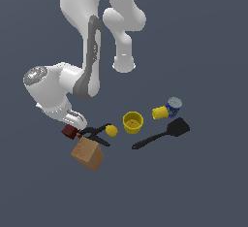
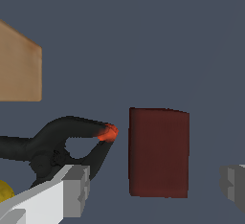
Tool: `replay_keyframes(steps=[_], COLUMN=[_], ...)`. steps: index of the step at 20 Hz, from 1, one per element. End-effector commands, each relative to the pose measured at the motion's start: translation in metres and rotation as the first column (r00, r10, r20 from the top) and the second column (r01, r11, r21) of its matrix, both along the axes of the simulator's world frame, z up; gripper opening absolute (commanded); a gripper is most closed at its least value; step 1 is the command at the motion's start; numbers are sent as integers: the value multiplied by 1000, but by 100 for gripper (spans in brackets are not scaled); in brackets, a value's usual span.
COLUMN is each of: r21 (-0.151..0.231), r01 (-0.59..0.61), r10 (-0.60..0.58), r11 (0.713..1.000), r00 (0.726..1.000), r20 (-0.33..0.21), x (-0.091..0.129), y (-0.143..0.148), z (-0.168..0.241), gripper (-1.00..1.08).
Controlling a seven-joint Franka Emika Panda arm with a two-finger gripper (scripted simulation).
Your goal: Pick up a designated object from a clutter of objects.
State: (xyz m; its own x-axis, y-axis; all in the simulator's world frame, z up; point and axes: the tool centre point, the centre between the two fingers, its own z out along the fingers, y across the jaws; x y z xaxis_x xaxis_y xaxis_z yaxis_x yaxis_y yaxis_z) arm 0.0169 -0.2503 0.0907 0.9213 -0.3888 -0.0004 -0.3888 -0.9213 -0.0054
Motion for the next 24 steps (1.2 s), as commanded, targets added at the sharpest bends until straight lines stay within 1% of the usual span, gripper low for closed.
replay_keyframes(steps=[1, 9, 19, 24], r21=[-3, -4, -5, -5], r01=[10, 15, 16, 16], r10=[-10, -15, -16, -16], r11=[1000, 1000, 1000, 1000], r00=[1000, 1000, 1000, 1000], r20=[-1, -3, -2, -2], x=[-2, -4, -5, -4], y=[-7, -10, -11, -11], z=[-8, -15, -57, -63], gripper=[100, 100, 100, 100])
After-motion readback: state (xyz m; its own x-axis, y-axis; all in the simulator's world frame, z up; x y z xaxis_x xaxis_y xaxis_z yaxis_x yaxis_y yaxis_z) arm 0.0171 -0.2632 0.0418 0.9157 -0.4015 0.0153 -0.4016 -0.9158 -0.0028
